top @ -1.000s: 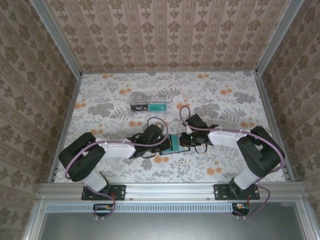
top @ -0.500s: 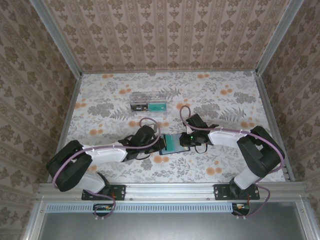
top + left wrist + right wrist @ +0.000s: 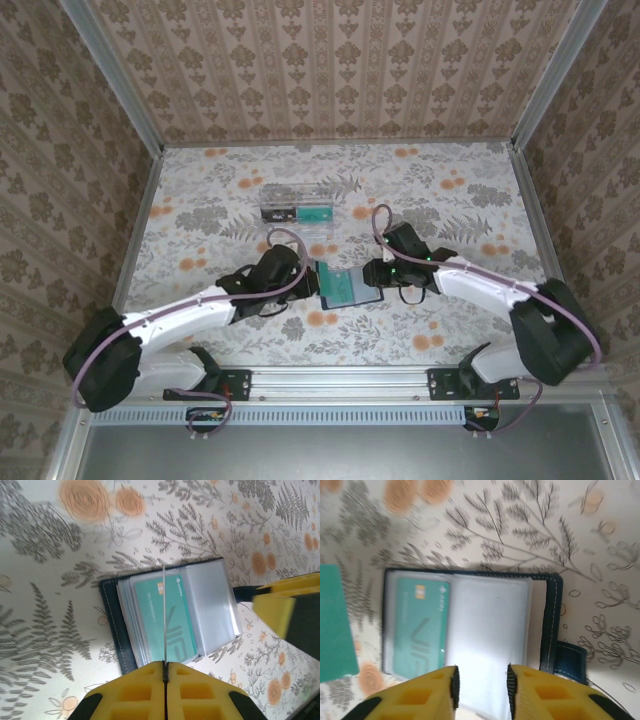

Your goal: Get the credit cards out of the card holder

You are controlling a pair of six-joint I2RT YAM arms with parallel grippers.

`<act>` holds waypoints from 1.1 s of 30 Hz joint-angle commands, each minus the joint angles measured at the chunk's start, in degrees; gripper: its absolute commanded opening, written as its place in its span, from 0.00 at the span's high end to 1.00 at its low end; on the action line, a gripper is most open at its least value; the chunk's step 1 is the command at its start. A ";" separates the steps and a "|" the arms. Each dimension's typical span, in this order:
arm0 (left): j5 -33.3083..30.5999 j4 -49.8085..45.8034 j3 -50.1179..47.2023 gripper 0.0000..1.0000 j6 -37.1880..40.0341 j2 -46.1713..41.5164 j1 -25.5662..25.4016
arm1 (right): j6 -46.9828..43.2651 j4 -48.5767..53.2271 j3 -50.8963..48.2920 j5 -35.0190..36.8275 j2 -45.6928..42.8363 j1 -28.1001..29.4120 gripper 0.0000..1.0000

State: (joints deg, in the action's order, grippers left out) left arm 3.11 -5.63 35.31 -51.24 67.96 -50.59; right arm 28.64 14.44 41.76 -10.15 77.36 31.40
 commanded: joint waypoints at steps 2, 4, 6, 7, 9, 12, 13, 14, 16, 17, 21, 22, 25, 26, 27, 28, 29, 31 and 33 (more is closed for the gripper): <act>-4.94 -12.26 7.13 0.93 9.82 -2.00 0.84 | -2.26 3.93 1.75 6.27 -9.01 -0.28 0.55; -7.83 -16.45 10.49 0.94 13.98 -2.05 0.97 | -2.63 3.64 0.82 8.14 -13.14 -0.48 0.50; -11.73 -20.62 14.26 0.94 18.59 -1.64 1.06 | -2.71 2.40 -0.90 9.60 -17.56 -0.67 0.43; -13.12 -22.05 15.68 0.95 20.65 -1.40 1.10 | -2.59 1.69 -1.86 10.28 -19.57 -0.72 0.40; -15.85 -24.12 18.46 0.95 25.62 -0.57 1.11 | -2.10 0.25 -4.09 12.17 -24.25 -0.81 0.28; -19.63 -26.75 22.87 0.98 33.42 1.92 1.24 | -0.98 -1.49 -7.41 15.49 -30.75 -0.78 0.04; -20.49 -26.95 23.86 0.98 36.79 2.72 1.12 | -0.75 -1.96 -8.31 16.26 -32.54 -0.87 0.00; -21.23 -26.90 24.81 0.99 40.19 3.62 1.06 | -0.77 -2.59 -9.36 16.91 -34.49 -0.90 0.00; -22.00 -25.95 25.87 1.00 46.16 4.88 1.06 | -0.86 -3.37 -10.92 17.60 -37.37 -0.98 0.00; -22.15 -25.00 26.02 1.00 49.71 5.45 1.03 | -0.93 -3.66 -11.48 17.94 -38.46 -0.99 0.00; -21.39 -21.62 26.33 1.00 65.41 8.10 0.89 | -1.22 -3.89 -12.53 18.41 -40.83 -1.08 0.00; -21.91 -20.91 26.31 1.00 68.95 8.87 0.84 | -1.22 -4.04 -12.65 18.33 -41.10 -1.08 0.00; -23.18 -21.02 28.48 1.00 80.15 12.83 1.10 | -1.24 -3.57 -12.71 18.53 -41.63 -1.08 0.00; -23.11 -21.28 29.41 1.00 84.19 14.29 1.19 | -1.20 -3.16 -12.72 19.03 -41.76 -1.08 0.00; -23.62 -21.08 30.18 1.00 87.59 15.93 1.20 | -1.11 -2.97 -12.83 19.52 -42.04 -1.07 0.00; -23.81 -20.89 30.98 1.00 90.15 17.22 1.27 | -1.05 -2.97 -13.05 19.71 -42.35 -1.08 0.00; -24.06 -20.32 31.70 1.00 93.21 18.84 1.65 | -0.95 -3.12 -13.39 19.82 -42.92 -1.08 0.00; -23.62 -18.81 32.42 1.00 97.84 21.42 2.60 | -0.87 -3.69 -14.38 19.78 -44.18 -1.08 0.00; -23.54 -17.14 33.39 1.00 101.18 23.95 3.82 | -0.78 -3.95 -15.24 19.94 -45.21 -1.08 0.00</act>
State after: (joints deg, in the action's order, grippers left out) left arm -19.49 -25.19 66.63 38.15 89.60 -48.47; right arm 27.38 11.75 27.99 7.84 33.85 30.57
